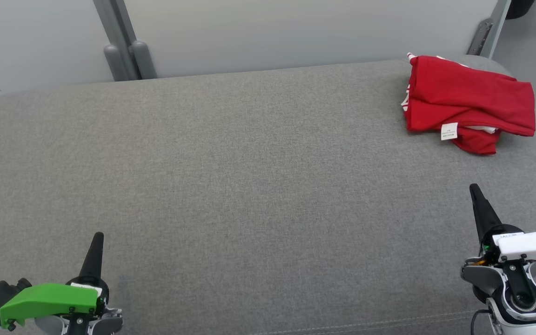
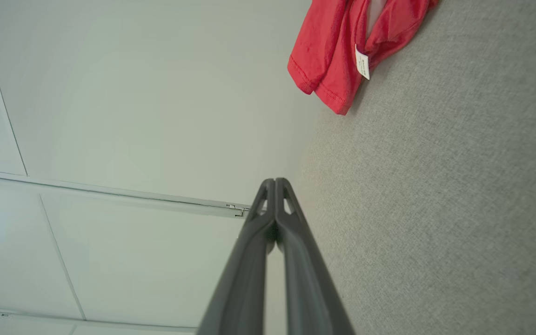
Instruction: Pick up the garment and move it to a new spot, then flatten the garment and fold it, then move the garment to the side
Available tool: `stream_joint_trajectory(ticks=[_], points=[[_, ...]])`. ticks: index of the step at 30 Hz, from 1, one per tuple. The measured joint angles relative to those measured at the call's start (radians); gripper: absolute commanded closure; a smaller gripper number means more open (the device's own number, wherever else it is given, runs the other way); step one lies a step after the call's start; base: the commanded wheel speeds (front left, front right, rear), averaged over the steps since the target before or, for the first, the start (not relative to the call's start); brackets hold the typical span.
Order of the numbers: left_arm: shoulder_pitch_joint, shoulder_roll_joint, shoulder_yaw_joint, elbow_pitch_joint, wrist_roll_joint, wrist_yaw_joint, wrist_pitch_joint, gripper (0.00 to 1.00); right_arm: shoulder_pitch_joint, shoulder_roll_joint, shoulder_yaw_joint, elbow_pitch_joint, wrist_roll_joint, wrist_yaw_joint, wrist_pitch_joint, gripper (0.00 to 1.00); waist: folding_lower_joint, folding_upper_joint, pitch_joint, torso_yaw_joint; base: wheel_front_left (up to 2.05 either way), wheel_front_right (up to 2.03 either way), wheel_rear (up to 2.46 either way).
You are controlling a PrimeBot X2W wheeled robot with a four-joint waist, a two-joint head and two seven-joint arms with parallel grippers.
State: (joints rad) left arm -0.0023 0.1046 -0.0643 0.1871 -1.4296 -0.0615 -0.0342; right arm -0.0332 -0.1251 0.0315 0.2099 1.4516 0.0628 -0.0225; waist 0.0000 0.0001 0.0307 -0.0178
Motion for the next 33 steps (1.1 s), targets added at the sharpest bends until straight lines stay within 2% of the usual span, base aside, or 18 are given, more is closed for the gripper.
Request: stream_joint_trajectory(ticks=[18, 33], points=[[-0.026, 0.002, 0.028, 0.051, -0.246, -0.046, 0.048, 1.00, -0.010, 0.021, -0.066, 0.042, 0.210, 0.045, 0.052, 1.00, 0.0000, 0.0000, -0.025, 0.016, 0.00, 0.00, 0.00], [-0.030, 0.002, 0.031, 0.064, -0.257, -0.053, 0.053, 1.00, -0.019, 0.024, -0.073, 0.055, 0.222, 0.051, 0.059, 1.00, 0.0000, -0.0001, -0.027, 0.018, 0.00, 0.00, 0.00]])
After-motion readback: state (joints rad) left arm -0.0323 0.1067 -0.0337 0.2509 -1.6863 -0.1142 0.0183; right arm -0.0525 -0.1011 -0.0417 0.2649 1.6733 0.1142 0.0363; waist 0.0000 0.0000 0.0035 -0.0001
